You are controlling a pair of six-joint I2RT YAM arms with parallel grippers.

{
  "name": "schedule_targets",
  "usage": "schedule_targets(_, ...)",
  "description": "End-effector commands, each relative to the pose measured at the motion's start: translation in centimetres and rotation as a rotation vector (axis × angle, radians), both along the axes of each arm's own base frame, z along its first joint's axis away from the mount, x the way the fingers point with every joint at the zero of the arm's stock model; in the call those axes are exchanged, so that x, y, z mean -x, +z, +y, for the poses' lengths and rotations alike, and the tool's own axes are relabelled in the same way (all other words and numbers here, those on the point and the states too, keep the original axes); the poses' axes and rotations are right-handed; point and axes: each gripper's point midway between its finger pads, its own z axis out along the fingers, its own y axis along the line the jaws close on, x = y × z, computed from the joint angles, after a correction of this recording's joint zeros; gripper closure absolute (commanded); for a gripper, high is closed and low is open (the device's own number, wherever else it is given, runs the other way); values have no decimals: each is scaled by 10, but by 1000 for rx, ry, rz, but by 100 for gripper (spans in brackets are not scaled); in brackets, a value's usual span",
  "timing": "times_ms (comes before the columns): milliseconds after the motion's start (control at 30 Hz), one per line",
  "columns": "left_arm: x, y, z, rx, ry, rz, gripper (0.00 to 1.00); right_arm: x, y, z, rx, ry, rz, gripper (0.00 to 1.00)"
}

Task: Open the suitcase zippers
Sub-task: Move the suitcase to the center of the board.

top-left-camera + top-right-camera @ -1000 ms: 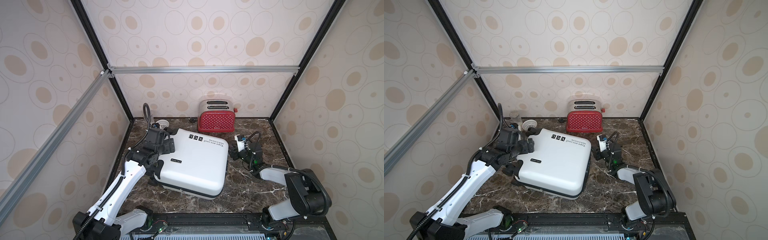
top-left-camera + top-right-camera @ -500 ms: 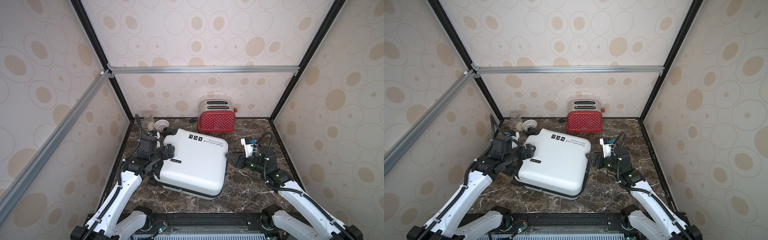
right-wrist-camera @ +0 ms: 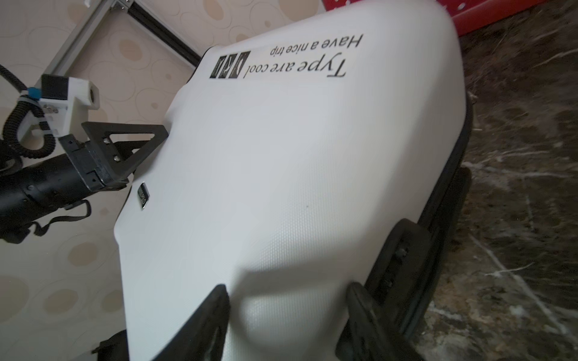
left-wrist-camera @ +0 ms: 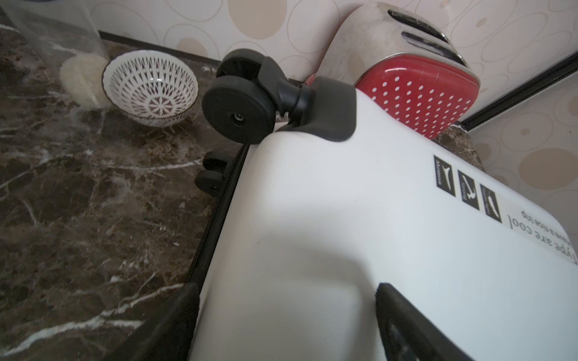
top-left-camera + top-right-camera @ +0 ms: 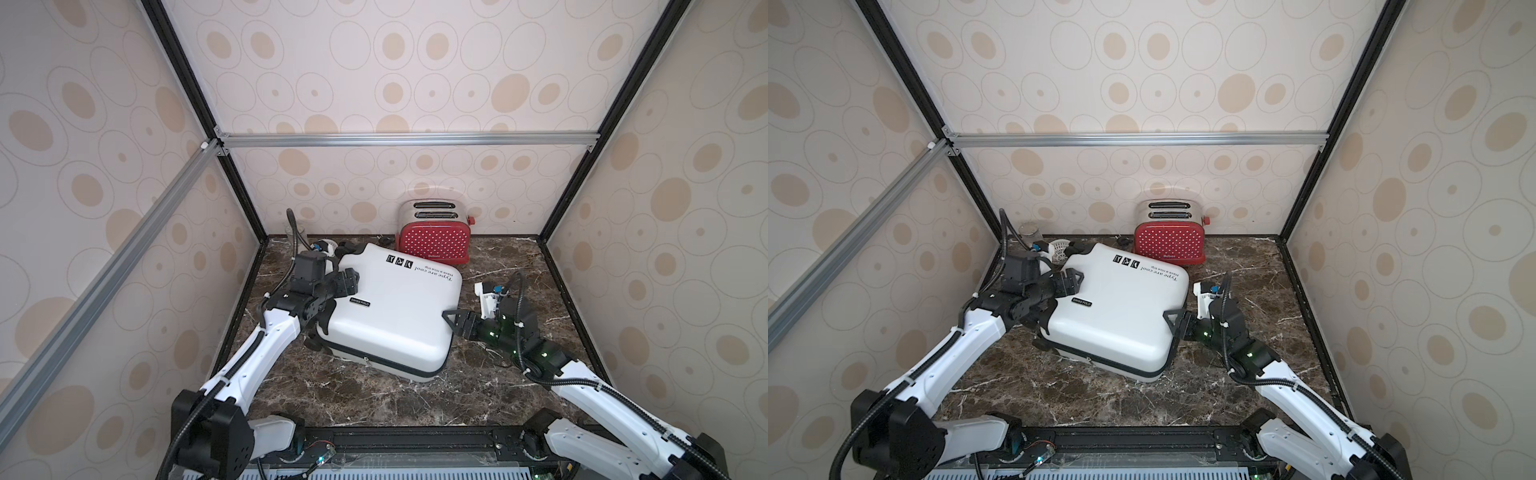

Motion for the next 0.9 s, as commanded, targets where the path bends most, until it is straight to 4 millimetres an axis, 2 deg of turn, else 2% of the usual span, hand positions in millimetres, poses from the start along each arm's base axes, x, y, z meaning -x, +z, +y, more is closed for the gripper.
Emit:
schedule_targets(0,14,-48,-58,-22,-214,171,13,-5,-12,10,103,67,-2,40)
schedule_targets(100,-6,-18,-47,-104,-168,86,11,-9,-8,-1,208,57,-15,39)
schedule_targets(200,-8,21,-29,-153,-101,-16,12,-10,12,-23,324,10,-85,39)
schedule_targets(300,13,44,-11,-175,-51,-119,16,-10,36,-30,395,19,-153,40)
schedule_targets(433,55,64,11,-149,-17,-259,25,-12,61,-9,367,118,-212,43)
schedule_targets(500,76,67,17,-143,-34,-321,29,-16,73,2,348,153,-241,44)
schedule_targets(600,97,58,14,-130,-101,-406,33,-23,79,23,283,209,-256,45)
schedule_targets(700,110,47,4,-87,-169,-424,36,-26,74,45,241,270,-220,47)
schedule_targets(867,135,18,-19,-50,-310,-380,40,-28,61,61,224,298,-187,47)
